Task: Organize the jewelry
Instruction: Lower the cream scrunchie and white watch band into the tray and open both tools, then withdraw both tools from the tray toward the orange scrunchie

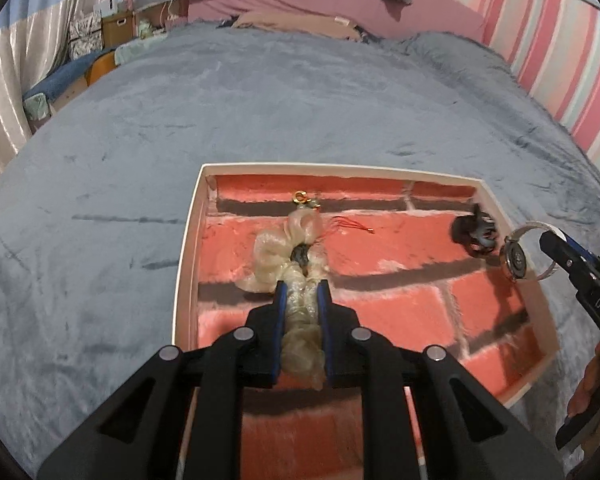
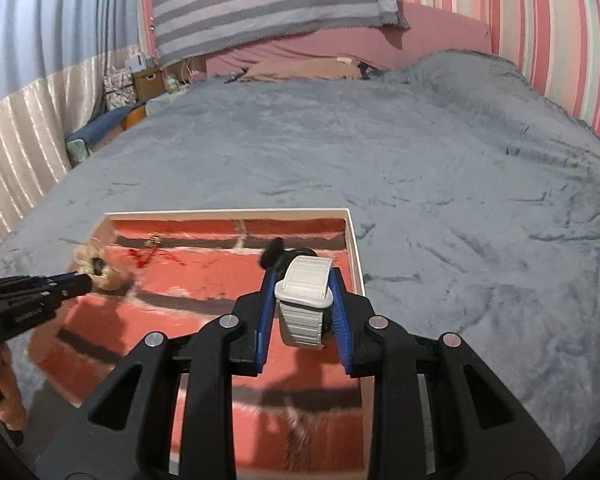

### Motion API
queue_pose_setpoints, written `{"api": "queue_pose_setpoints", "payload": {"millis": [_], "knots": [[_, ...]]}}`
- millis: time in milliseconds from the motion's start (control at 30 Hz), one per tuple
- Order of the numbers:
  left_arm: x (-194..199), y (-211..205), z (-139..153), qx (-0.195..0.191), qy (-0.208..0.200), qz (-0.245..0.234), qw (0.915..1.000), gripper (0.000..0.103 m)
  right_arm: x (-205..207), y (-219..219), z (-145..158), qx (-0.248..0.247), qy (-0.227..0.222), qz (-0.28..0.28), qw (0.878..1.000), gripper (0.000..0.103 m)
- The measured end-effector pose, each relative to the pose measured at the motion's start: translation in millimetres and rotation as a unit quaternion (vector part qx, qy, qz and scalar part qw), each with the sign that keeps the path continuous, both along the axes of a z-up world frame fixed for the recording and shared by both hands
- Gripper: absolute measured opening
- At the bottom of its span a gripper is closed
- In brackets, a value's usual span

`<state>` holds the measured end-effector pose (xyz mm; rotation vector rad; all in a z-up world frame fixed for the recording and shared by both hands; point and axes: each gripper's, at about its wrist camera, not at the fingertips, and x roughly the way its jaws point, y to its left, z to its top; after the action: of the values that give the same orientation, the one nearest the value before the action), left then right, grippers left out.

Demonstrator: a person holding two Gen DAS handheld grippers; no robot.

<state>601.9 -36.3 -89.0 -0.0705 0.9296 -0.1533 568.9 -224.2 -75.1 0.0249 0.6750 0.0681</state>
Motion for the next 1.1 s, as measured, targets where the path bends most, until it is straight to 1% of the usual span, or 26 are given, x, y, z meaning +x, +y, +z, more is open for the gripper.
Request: {"api": "queue_pose_setpoints", "payload": {"millis": [100,233,367,433,467,567,667,700,733,767,833,900,933,967,1033,1100], "knots": [[11.6,-2.5,-9.5,0.022,0.011,-0.006,0.9997,0.016,15.6,-5.8,-13.2,0.005,0.012,-0.005,1.0,0.027],[24.5,-8.0,-20.5,0.036,0.022,-0.009,0.9991,0.016,26.0,-7.0,-19.6,-0.004,0.017,-0.006,1.0,0.027],[33.6,-9.1,-30.8,0.037,0.036,-0.002,0.9987,0.017,28.3,-5.7,-22.9,-0.005,0.021,-0.006,1.0,0.027],[33.2,-11.3,-31.2,0.042,0.034,-0.003,0.9985,0.017,29.2,-4.2,-25.0,-0.01,0.024,-0.004,1.0,0.027],[33.9,-12.5,-30.7,0.045,0.035,-0.004,0.9984,0.02,27.4,-3.6,-24.8,-0.011,0.024,-0.003,1.0,0.027],[34.3,-16.3,-31.4,0.061,0.034,-0.008,0.9975,0.02,26.7,-1.5,-26.4,-0.016,0.028,-0.003,0.999,0.027],[31.2,-18.6,-32.3,0.073,0.029,-0.005,0.9969,0.031,25.9,1.0,-28.9,-0.022,0.03,-0.002,0.999,0.027],[31.6,-19.1,-33.0,0.076,0.028,-0.003,0.9967,0.039,25.4,1.9,-30.0,-0.027,0.03,-0.002,0.999,0.028],[30.0,-18.6,-33.2,0.081,0.025,0.002,0.9964,0.043,24.9,1.9,-31.0,-0.029,0.03,-0.002,0.999,0.028],[28.7,-18.6,-32.5,0.082,0.021,0.003,0.9964,0.046,24.6,2.1,-31.9,-0.03,0.03,-0.001,0.999,0.028],[25.8,-19.1,-30.8,0.079,0.018,0.006,0.9967,0.049,23.6,2.9,-32.0,-0.034,0.029,0.001,0.999,0.028],[20.3,-18.6,-25.6,0.076,0.006,0.006,0.997,0.06,22.3,2.6,-30.5,-0.036,0.027,0.002,0.999,0.029],[17.4,-18.7,-22.7,0.078,-0.001,0.005,0.997,0.062,21.6,2.8,-29.4,-0.038,0.027,0.002,0.999,0.03],[14.0,-19.4,-19.0,0.079,-0.008,0.004,0.9969,0.067,20.5,2.6,-28.3,-0.037,0.027,0.004,0.999,0.034],[5.3,-19.7,-9.2,0.074,-0.022,0.001,0.997,0.069,15.8,3.2,-24.6,-0.037,0.021,0.006,0.999,0.045],[-2.7,-18.8,0.8,0.062,-0.03,-0.002,0.9976,0.073,10.1,3.9,-19.8,-0.035,0.013,0.008,0.999,0.061]]}}
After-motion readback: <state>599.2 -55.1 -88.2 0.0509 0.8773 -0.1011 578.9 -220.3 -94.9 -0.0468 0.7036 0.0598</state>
